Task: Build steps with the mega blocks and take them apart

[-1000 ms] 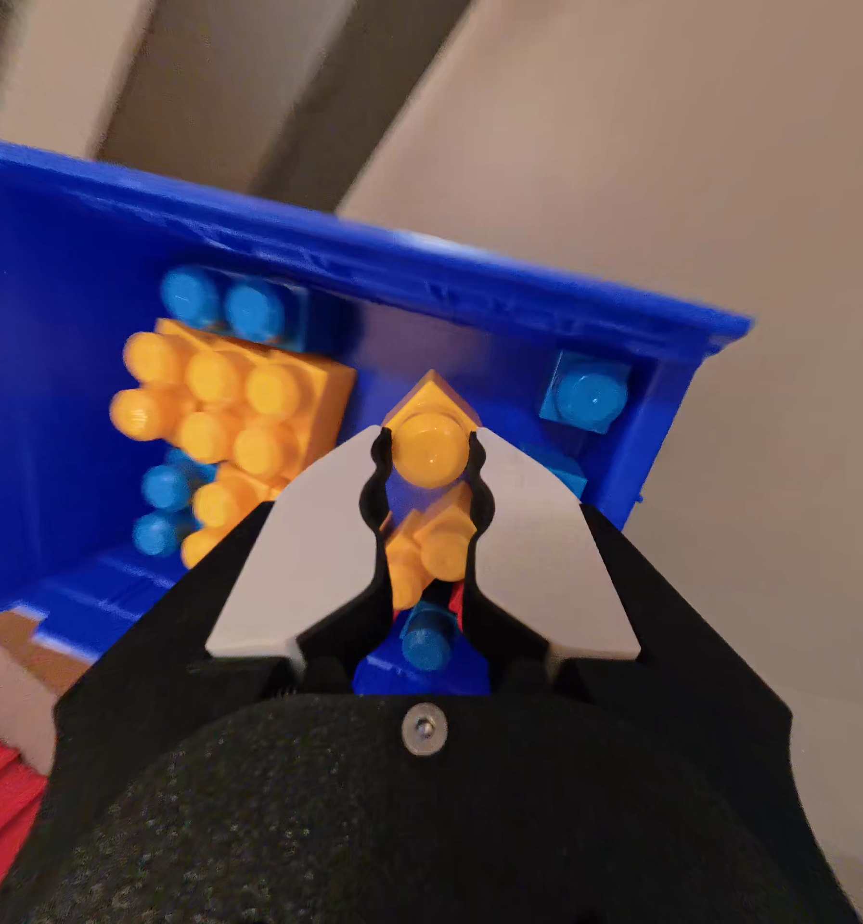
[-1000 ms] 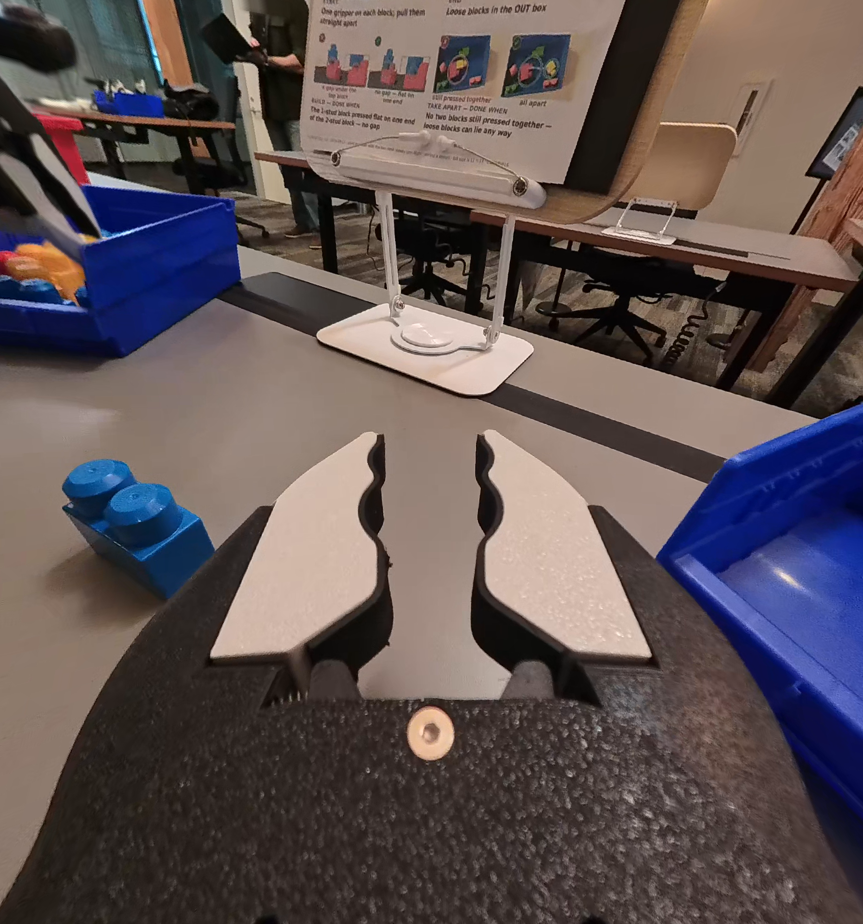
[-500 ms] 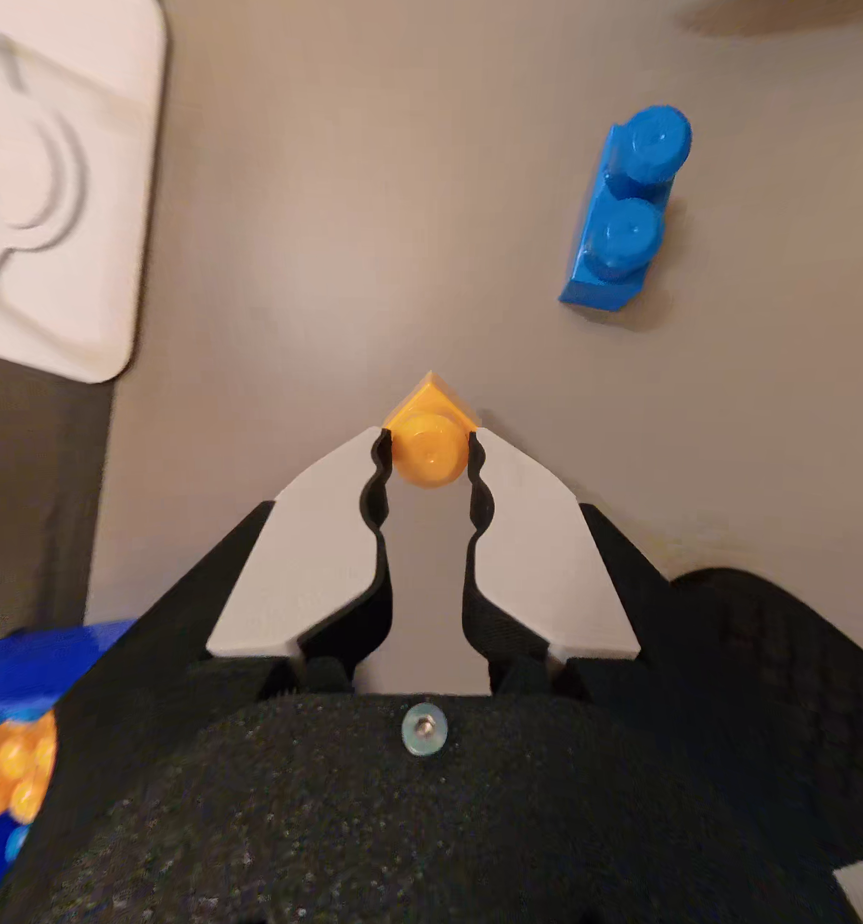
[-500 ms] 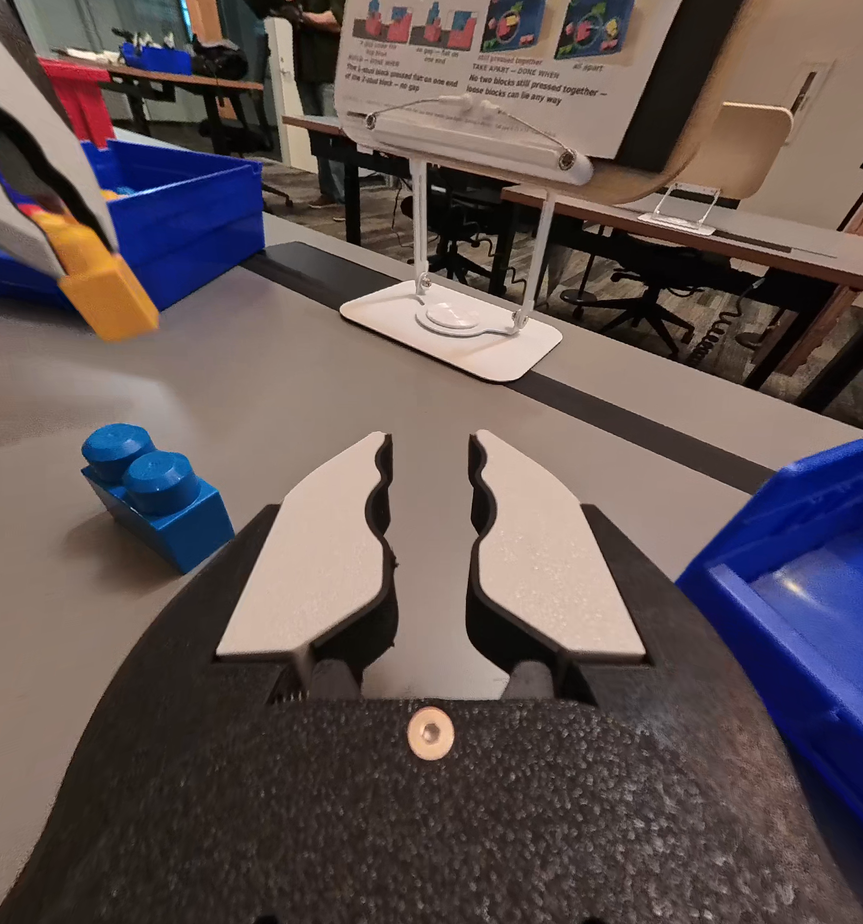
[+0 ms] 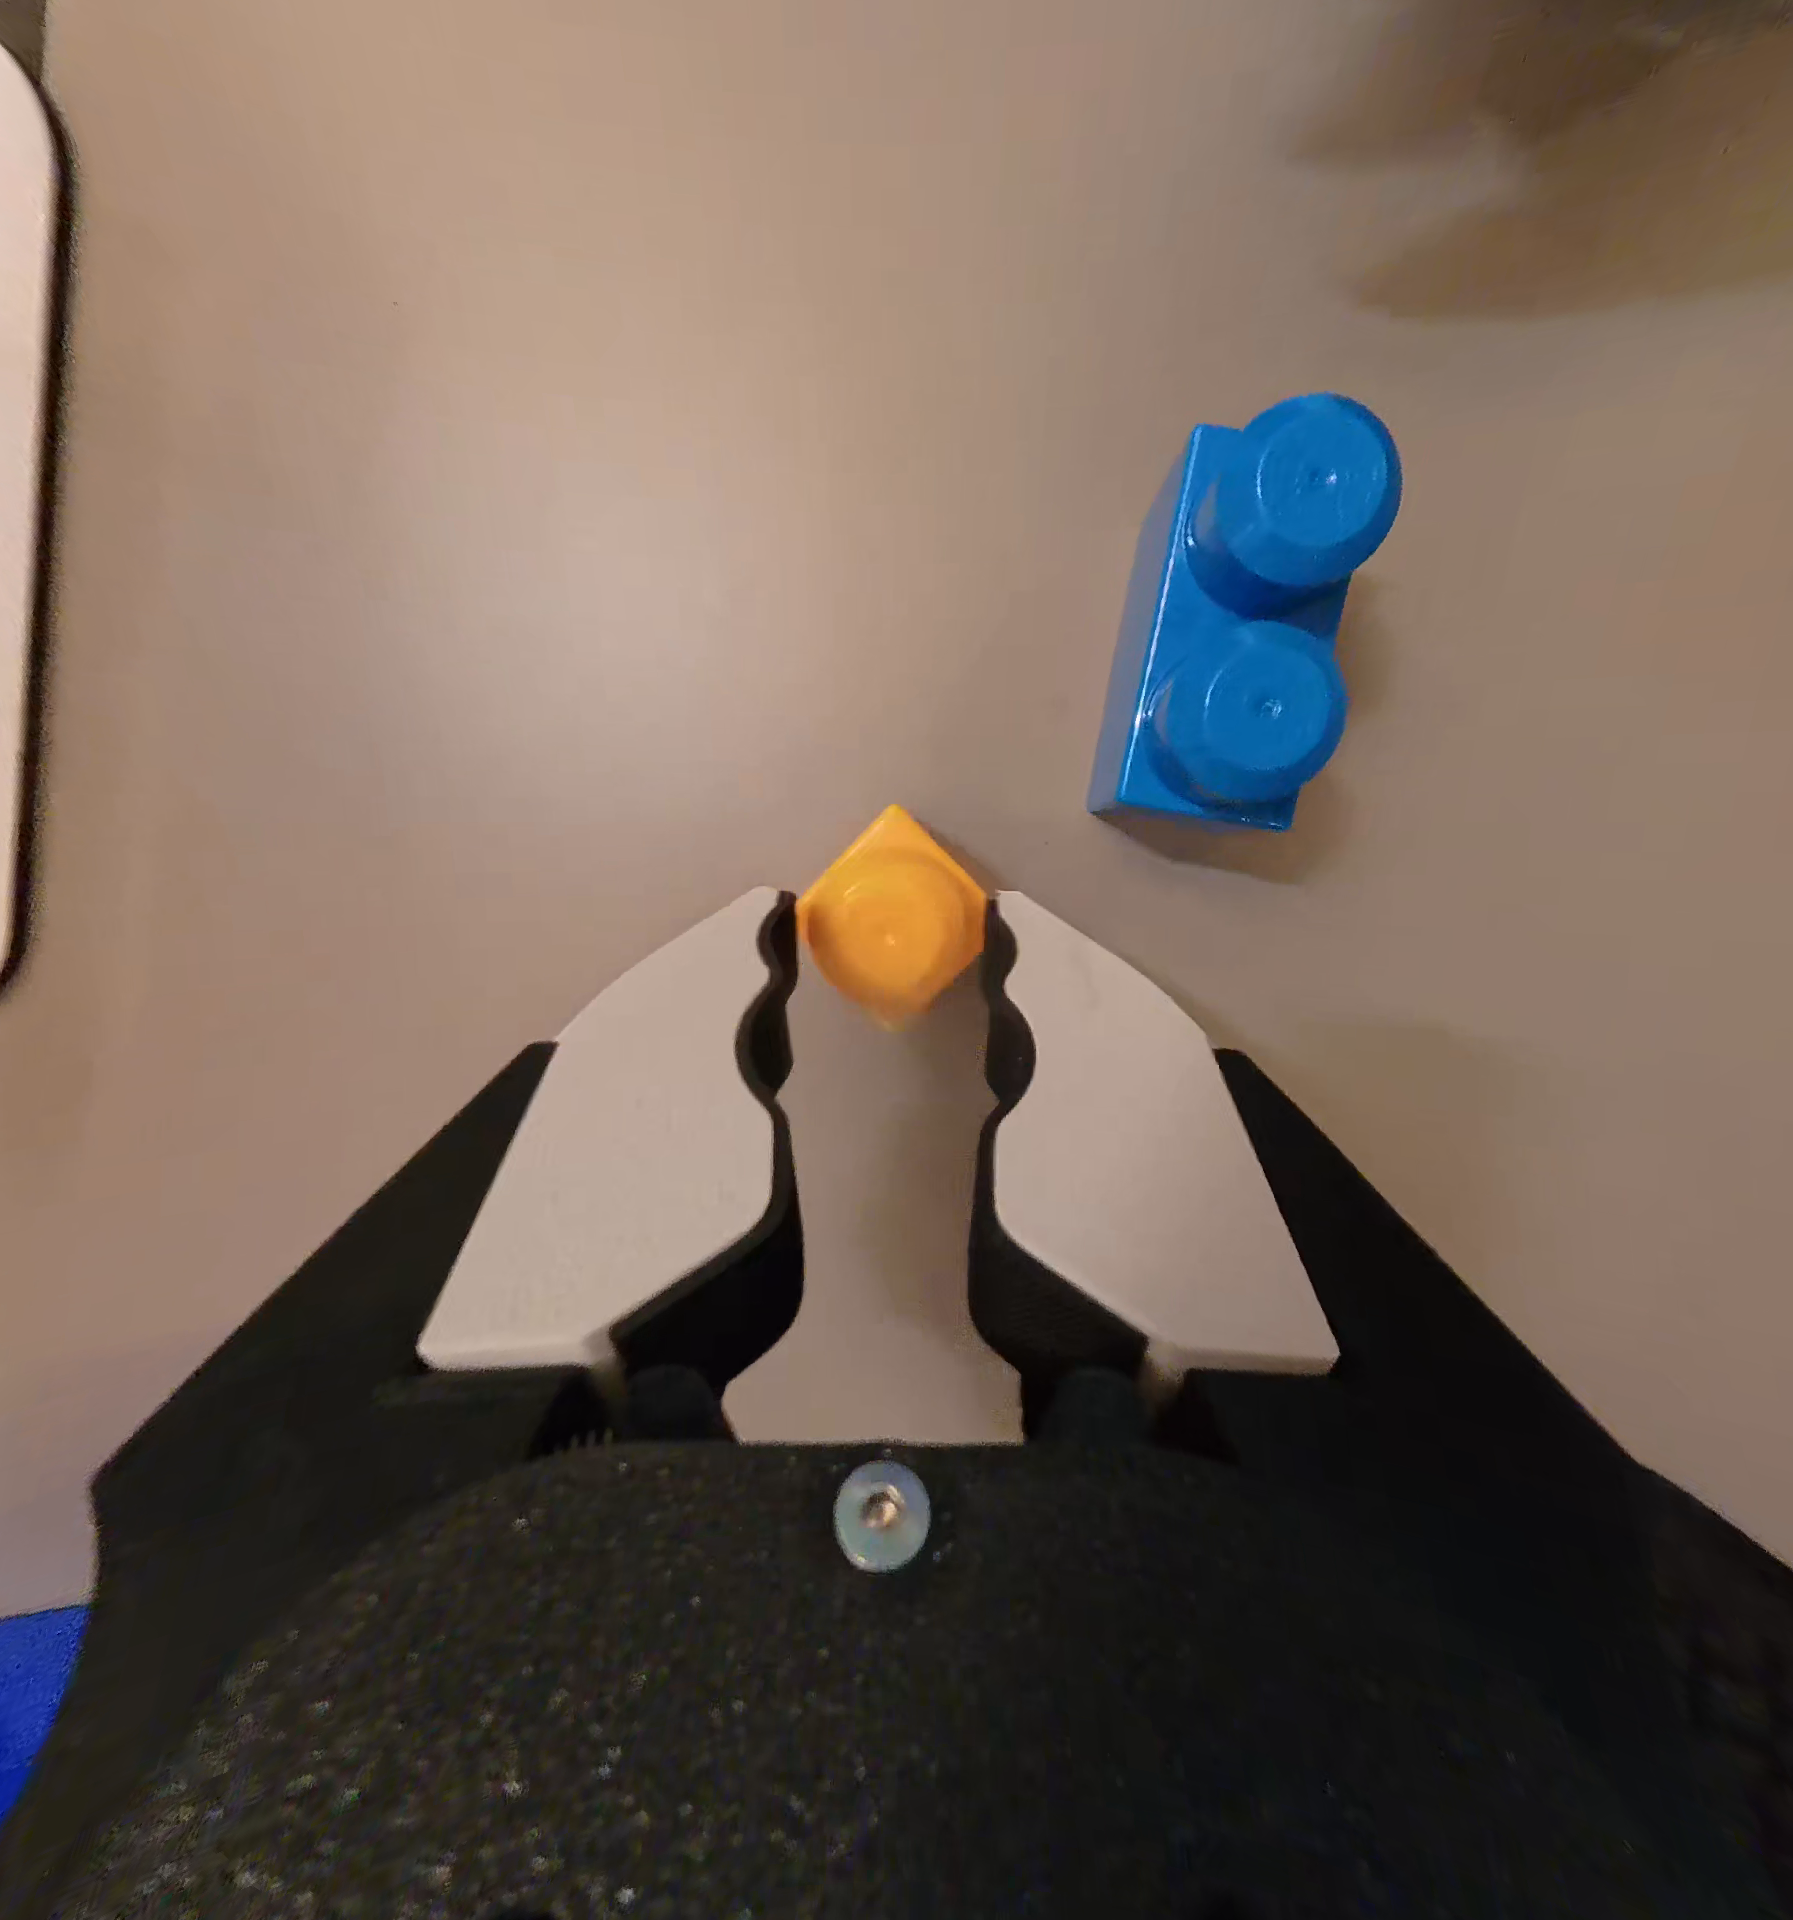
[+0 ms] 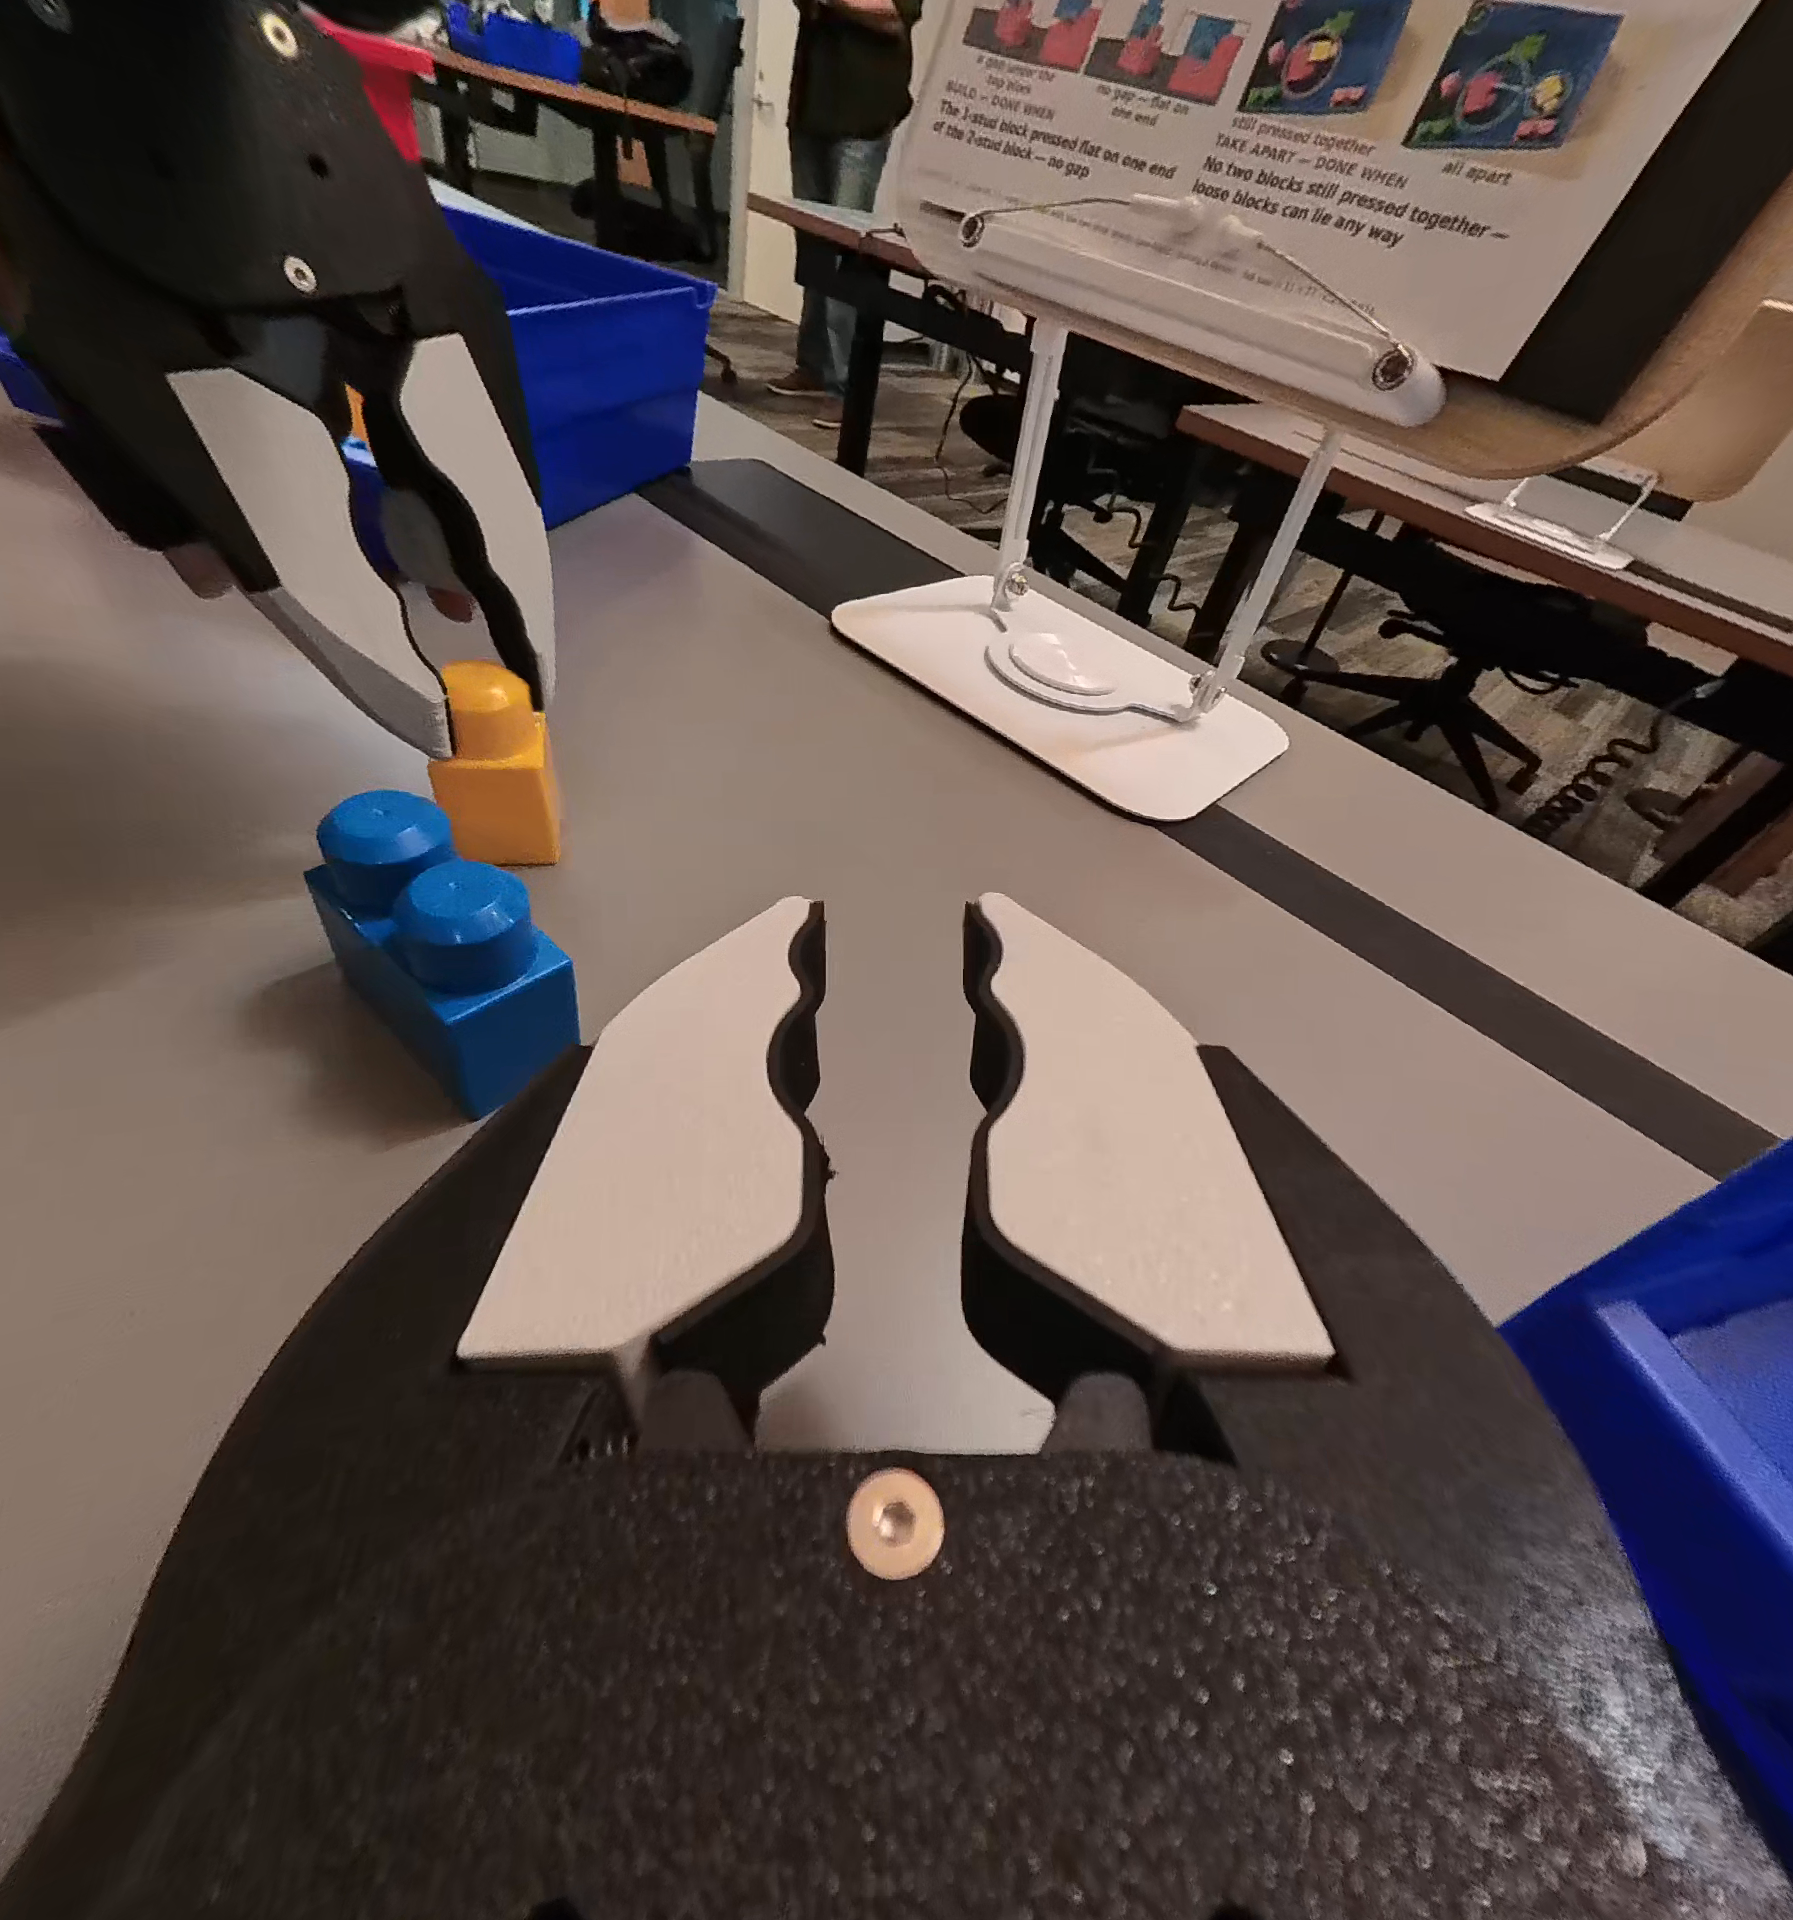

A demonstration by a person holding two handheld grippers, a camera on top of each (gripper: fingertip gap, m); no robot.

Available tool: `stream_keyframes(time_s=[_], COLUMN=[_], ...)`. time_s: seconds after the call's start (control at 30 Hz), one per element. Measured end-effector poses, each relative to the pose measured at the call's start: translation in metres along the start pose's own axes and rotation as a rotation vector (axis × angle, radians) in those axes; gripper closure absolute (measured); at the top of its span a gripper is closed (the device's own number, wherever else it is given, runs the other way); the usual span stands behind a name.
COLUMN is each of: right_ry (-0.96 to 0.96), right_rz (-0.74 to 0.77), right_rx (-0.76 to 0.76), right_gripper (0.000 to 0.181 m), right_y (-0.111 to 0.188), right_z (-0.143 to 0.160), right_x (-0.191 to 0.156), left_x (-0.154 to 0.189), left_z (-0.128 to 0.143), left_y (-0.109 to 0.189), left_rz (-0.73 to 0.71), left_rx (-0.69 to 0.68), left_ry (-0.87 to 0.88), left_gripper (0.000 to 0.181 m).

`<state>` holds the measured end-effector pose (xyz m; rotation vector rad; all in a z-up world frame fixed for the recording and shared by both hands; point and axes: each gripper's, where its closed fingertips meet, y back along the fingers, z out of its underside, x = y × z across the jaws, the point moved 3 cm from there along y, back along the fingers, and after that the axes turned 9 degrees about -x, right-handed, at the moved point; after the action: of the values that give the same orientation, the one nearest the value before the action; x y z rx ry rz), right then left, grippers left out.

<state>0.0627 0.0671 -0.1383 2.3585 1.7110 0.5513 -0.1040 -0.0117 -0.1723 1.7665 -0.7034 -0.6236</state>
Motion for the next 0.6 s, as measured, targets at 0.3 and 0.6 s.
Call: stream_keyframes(time_s=[0.3,0.6], right_ry=[0.028,0.337], right_rz=[-0.114,-0.488], right_rx=[-0.040,-0.369], right_gripper=[0.156,0.142], right_y=[-0.007,-0.027], right_z=[0.002,-0.009], right_x=[-0.018,-0.082], left_x=[0.010,0.011], left_z=[-0.005,-0.017], left_y=[0.038,0.066], left_rz=[-0.164,-0.195], left_rx=[0.426,0.903], left_ry=[0.100,0.268], left_gripper=[0.133,0.174])
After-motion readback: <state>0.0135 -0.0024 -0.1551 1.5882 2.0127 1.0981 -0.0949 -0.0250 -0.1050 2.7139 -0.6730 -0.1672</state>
